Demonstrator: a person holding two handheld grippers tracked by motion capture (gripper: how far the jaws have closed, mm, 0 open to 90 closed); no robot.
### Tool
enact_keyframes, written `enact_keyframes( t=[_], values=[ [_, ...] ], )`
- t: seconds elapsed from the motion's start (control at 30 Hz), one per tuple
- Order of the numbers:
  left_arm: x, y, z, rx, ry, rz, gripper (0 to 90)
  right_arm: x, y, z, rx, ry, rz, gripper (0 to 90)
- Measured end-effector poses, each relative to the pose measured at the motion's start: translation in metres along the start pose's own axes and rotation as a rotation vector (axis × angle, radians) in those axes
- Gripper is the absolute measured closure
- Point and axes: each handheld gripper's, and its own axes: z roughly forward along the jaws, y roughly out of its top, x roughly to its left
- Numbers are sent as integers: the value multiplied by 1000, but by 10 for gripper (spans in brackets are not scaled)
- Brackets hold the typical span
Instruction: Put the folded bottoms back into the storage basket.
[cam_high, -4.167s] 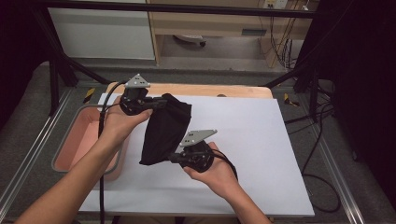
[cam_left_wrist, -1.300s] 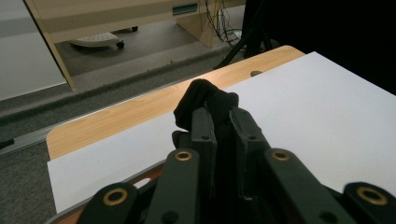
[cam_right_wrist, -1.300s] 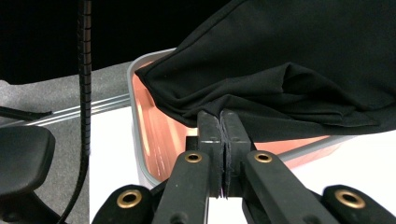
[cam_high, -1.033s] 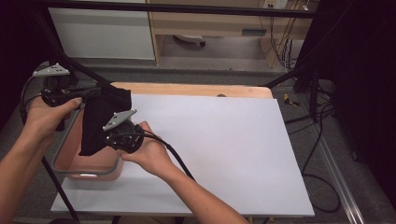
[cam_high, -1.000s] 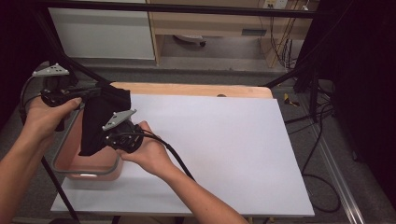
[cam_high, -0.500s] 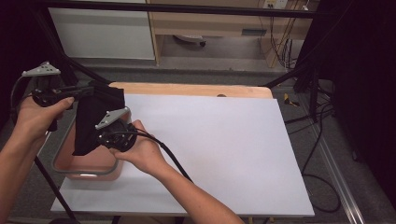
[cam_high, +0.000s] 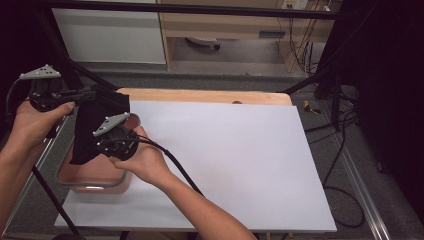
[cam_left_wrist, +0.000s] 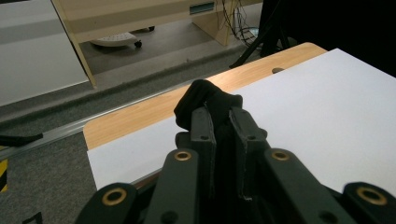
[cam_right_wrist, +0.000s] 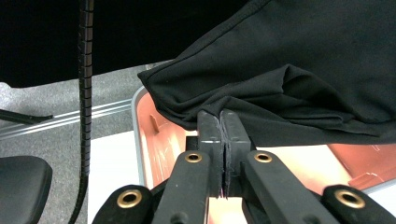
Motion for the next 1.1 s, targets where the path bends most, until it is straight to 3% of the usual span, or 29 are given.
enact_keyframes(
  t=[0.77, 1.1],
  values=[
    [10, -22, 11, 33, 9, -11, 809, 3, -14, 24, 37, 6, -4, 895],
    [3, -30, 25, 68, 0, -3, 808, 3, -30, 29, 43, 20, 26, 895]
  ],
)
